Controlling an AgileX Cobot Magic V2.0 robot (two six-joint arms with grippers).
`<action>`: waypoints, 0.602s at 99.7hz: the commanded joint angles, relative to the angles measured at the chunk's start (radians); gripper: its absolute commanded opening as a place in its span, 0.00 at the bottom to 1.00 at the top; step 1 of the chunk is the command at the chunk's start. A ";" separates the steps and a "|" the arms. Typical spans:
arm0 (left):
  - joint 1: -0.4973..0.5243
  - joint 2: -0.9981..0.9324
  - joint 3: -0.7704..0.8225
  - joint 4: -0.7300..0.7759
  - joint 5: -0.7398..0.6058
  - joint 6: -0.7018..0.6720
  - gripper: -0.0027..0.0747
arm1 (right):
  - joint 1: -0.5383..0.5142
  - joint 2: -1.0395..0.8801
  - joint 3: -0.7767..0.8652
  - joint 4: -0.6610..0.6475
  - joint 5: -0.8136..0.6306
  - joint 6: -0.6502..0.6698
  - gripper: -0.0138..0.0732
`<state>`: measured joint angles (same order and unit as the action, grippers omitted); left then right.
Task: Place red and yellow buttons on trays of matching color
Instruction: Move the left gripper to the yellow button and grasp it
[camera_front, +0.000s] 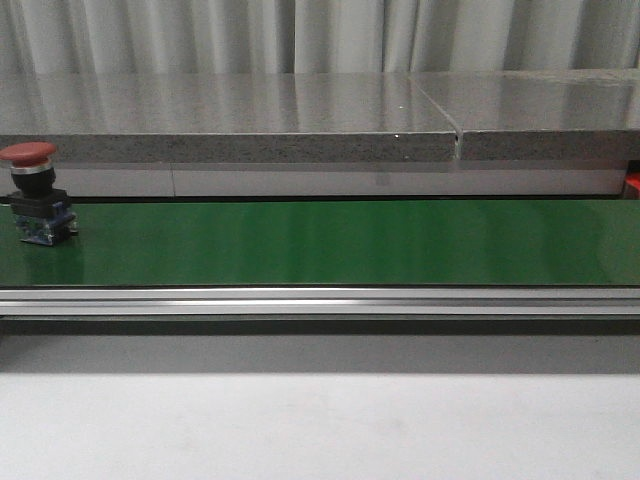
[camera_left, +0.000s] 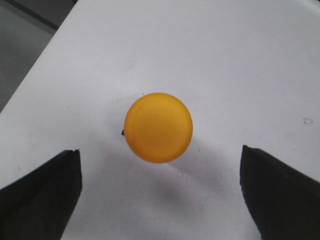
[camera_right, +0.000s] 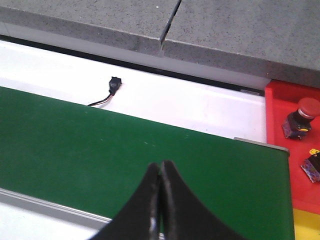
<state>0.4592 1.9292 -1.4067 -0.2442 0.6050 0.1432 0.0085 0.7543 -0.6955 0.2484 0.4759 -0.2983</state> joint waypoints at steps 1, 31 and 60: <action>0.002 -0.015 -0.057 -0.012 -0.049 -0.008 0.85 | 0.001 -0.007 -0.027 0.012 -0.074 -0.006 0.08; 0.002 0.076 -0.150 -0.012 -0.049 -0.008 0.84 | 0.001 -0.007 -0.027 0.012 -0.075 -0.006 0.08; 0.002 0.091 -0.159 -0.012 -0.034 -0.008 0.46 | 0.001 -0.007 -0.027 0.012 -0.074 -0.006 0.08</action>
<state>0.4592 2.0742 -1.5320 -0.2442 0.6025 0.1432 0.0085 0.7543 -0.6955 0.2484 0.4759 -0.2983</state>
